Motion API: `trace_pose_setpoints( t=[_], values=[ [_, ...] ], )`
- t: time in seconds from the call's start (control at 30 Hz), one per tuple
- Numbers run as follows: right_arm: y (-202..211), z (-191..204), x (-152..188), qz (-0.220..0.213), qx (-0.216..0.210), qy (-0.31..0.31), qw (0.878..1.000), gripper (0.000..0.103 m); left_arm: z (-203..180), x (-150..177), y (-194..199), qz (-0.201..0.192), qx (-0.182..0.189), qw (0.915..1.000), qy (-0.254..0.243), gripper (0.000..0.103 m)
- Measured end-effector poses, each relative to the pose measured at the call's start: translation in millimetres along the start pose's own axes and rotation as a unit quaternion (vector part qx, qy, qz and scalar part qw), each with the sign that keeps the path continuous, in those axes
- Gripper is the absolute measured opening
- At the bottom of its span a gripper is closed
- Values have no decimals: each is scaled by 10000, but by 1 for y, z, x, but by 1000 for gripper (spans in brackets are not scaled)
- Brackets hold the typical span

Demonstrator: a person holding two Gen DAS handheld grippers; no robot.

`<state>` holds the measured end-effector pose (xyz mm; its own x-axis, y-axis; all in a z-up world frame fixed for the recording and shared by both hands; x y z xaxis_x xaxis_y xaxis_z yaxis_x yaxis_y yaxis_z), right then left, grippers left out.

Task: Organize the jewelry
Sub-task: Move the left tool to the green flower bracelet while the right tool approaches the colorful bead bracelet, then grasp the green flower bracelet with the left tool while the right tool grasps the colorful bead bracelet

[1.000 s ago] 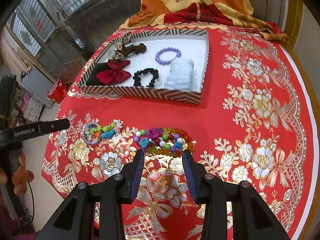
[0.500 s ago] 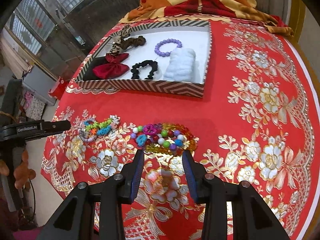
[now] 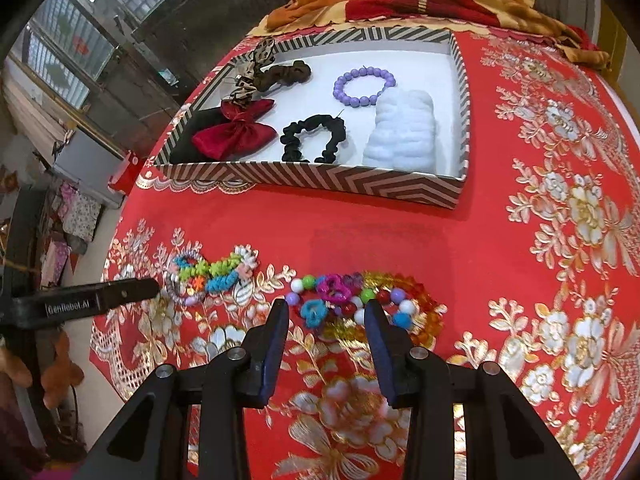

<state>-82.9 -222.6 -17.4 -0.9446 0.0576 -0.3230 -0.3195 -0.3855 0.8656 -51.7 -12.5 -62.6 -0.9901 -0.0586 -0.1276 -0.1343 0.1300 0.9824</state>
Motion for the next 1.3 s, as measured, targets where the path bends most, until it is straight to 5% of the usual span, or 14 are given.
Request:
trace_pose_setpoints(
  t=[0.3, 0.4, 0.47, 0.53, 0.6, 1.07, 1.3],
  values=[
    [-18, 1, -9, 17, 55, -32, 10000, 37, -16, -8, -12, -71, -275, 9991, -320, 51],
    [-17, -1, -10, -50, 96, -25, 9999, 22, -21, -9, -16, -90, -381, 9981, -480, 50],
    [-16, -3, -10, -83, 47, -72, 9999, 17, -24, -9, -19, -135, -395, 9977, -535, 39],
    [-14, -5, -10, -138, 23, -112, 9998, 13, -26, -10, -21, -291, -452, 9962, -688, 15],
    [-7, -6, -9, -225, -74, -169, 9996, 9, -26, -12, -24, -292, -407, 9964, -683, 8],
    [66, 7, -17, -971, -322, 47, 9947, 7, -33, -26, 41, -864, 270, 9923, -845, 5],
    [47, -9, -11, -515, -83, -16, 9986, 9, -23, -20, 48, -745, 237, 9937, -801, 5]
  ],
)
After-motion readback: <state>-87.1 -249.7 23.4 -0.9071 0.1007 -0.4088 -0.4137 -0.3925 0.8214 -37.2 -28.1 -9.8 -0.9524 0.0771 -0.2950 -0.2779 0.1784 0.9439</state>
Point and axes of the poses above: each gripper's, at about its wrist camera, not at the fingertips, and y roughly against the way its jaws point, z to its left, x to its underside, the point moved 4 cm from there along -y, roughly the way its jaws point, and after that the axes turned 3 degrees about -x, right-handed, at the moved point
